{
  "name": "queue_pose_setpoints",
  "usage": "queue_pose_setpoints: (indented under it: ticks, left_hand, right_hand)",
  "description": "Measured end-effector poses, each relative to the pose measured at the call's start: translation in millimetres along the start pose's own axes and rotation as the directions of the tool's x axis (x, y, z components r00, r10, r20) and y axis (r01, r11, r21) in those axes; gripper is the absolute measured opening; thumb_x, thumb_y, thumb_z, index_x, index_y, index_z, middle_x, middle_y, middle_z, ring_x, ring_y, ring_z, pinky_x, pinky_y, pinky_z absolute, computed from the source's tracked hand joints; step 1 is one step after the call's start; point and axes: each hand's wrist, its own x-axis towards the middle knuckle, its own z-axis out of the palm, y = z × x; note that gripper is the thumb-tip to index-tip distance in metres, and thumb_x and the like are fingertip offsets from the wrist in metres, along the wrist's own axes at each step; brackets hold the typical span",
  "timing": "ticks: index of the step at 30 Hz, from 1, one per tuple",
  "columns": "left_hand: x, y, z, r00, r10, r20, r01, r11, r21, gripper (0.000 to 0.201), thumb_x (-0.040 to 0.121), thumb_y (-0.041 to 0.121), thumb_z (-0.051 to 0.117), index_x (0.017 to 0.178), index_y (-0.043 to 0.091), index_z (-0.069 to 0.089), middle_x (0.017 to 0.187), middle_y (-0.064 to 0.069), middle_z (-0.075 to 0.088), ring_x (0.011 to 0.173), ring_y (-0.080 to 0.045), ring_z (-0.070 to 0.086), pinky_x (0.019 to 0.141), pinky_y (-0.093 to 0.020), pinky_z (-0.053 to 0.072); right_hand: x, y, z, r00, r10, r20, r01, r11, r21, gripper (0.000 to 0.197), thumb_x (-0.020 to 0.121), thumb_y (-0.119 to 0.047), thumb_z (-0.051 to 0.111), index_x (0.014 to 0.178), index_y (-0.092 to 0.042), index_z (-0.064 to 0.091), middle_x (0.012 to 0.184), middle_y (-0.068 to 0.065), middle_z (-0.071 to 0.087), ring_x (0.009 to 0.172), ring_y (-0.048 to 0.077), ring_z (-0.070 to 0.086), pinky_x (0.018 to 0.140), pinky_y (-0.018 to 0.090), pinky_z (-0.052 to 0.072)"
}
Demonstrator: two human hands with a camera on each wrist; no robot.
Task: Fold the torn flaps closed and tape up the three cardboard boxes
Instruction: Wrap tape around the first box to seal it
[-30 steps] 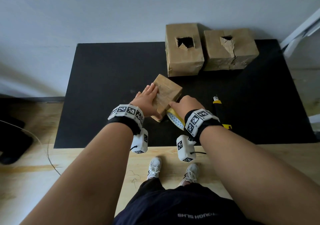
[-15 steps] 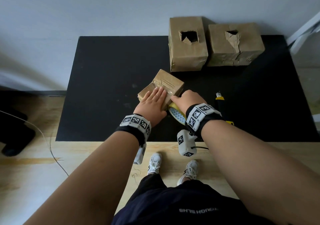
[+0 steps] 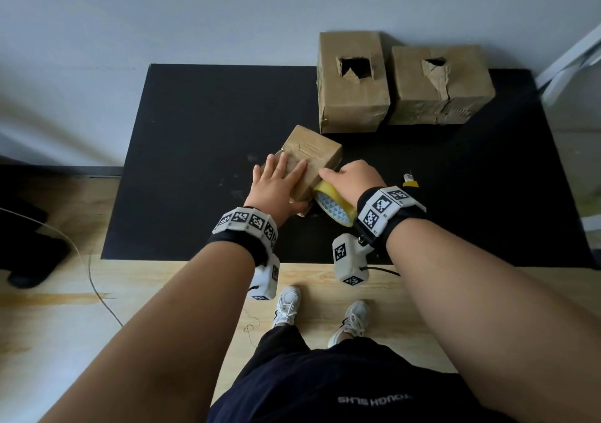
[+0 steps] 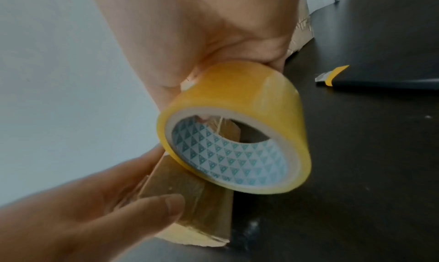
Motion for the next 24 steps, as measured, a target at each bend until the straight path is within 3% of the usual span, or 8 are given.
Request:
queue_pose_setpoints:
  ticks: [3, 5, 7, 10, 14, 16, 20, 24]
  left_hand:
    - [1, -3, -13, 0.999, -0.034, 0.028, 0.040, 0.967, -0.250, 0.084, 0.091, 0.045, 0.060, 0.155, 0.035, 0.007, 0.163, -0.005, 0.002, 0.149, -0.028, -0.006, 0.119, -0.052, -0.002]
    - [0, -9, -24, 0.995, -0.059, 0.076, 0.087, 0.889, -0.450, 0.080, 0.091, 0.039, 0.063, 0.154, 0.037, 0.014, 0.163, 0.000, 0.006, 0.150, -0.024, -0.002, 0.120, -0.049, 0.001]
    - [-4, -15, -32, 0.992, -0.086, 0.092, 0.124, 0.779, -0.615, 0.074, 0.091, 0.033, 0.065, 0.151, 0.042, 0.024, 0.160, 0.003, 0.020, 0.148, -0.021, 0.015, 0.119, -0.038, 0.016]
    - [-10, -20, -38, 0.988, -0.136, 0.079, 0.152, 0.687, -0.711, 0.064, 0.092, 0.027, 0.064, 0.147, 0.042, 0.034, 0.144, 0.005, 0.046, 0.132, -0.015, 0.043, 0.100, -0.020, 0.030]
    - [-10, -17, -39, 0.981, -0.159, 0.111, 0.190, 0.663, -0.724, 0.057, 0.097, 0.025, 0.055, 0.147, 0.043, 0.033, 0.139, 0.004, 0.053, 0.128, -0.017, 0.048, 0.099, -0.026, 0.033]
    - [-12, -14, -37, 0.978, -0.173, 0.118, 0.205, 0.685, -0.699, 0.057, 0.098, 0.028, 0.052, 0.148, 0.044, 0.029, 0.143, 0.004, 0.049, 0.130, -0.019, 0.046, 0.104, -0.030, 0.034]
    - [-13, -19, -38, 0.971, -0.214, 0.110, 0.223, 0.632, -0.742, 0.051, 0.100, 0.029, 0.049, 0.147, 0.042, 0.033, 0.137, 0.004, 0.053, 0.127, -0.018, 0.049, 0.100, -0.031, 0.036]
    - [-12, -19, -42, 0.975, -0.183, 0.126, 0.216, 0.645, -0.733, 0.050, 0.101, 0.027, 0.047, 0.148, 0.038, 0.033, 0.133, 0.005, 0.052, 0.124, -0.016, 0.049, 0.096, -0.029, 0.035]
  right_hand:
    - [-7, -10, -19, 0.990, -0.127, -0.063, 0.135, 0.980, 0.145, 0.046, 0.091, -0.051, 0.055, 0.059, -0.018, 0.053, 0.065, 0.000, 0.055, 0.064, 0.018, 0.056, 0.055, 0.028, 0.035]
    - [-11, -21, -29, 0.973, -0.207, -0.105, 0.225, 0.951, 0.213, 0.048, 0.090, -0.049, 0.059, 0.059, -0.014, 0.051, 0.063, 0.002, 0.054, 0.062, 0.018, 0.053, 0.058, 0.029, 0.037]
    - [-15, -32, -37, 0.955, -0.269, -0.121, 0.292, 0.919, 0.264, 0.044, 0.090, -0.047, 0.062, 0.064, -0.012, 0.055, 0.065, 0.005, 0.054, 0.062, 0.017, 0.052, 0.062, 0.031, 0.039]
    - [-21, -42, -40, 0.949, -0.304, -0.079, 0.313, 0.893, 0.322, 0.038, 0.091, -0.044, 0.062, 0.078, -0.008, 0.067, 0.074, 0.005, 0.062, 0.067, 0.014, 0.057, 0.063, 0.028, 0.043]
    - [-24, -46, -35, 0.947, -0.314, -0.067, 0.319, 0.899, 0.301, 0.034, 0.091, -0.039, 0.062, 0.078, -0.008, 0.065, 0.080, 0.009, 0.064, 0.077, 0.021, 0.061, 0.072, 0.033, 0.049]
    - [-22, -46, -34, 0.954, -0.293, -0.062, 0.299, 0.924, 0.236, 0.034, 0.089, -0.040, 0.061, 0.074, -0.010, 0.064, 0.081, 0.010, 0.066, 0.081, 0.025, 0.063, 0.074, 0.038, 0.050]
    - [-20, -23, -31, 0.990, -0.137, 0.017, 0.136, 0.990, 0.026, 0.034, 0.082, -0.051, 0.066, 0.079, -0.017, 0.063, 0.079, 0.002, 0.064, 0.078, 0.023, 0.063, 0.064, 0.031, 0.044]
    - [-17, 3, -14, 0.998, 0.004, 0.058, -0.007, 0.999, 0.049, 0.056, 0.078, -0.068, 0.061, 0.087, -0.014, 0.068, 0.086, 0.004, 0.069, 0.077, 0.021, 0.065, 0.068, 0.033, 0.048]
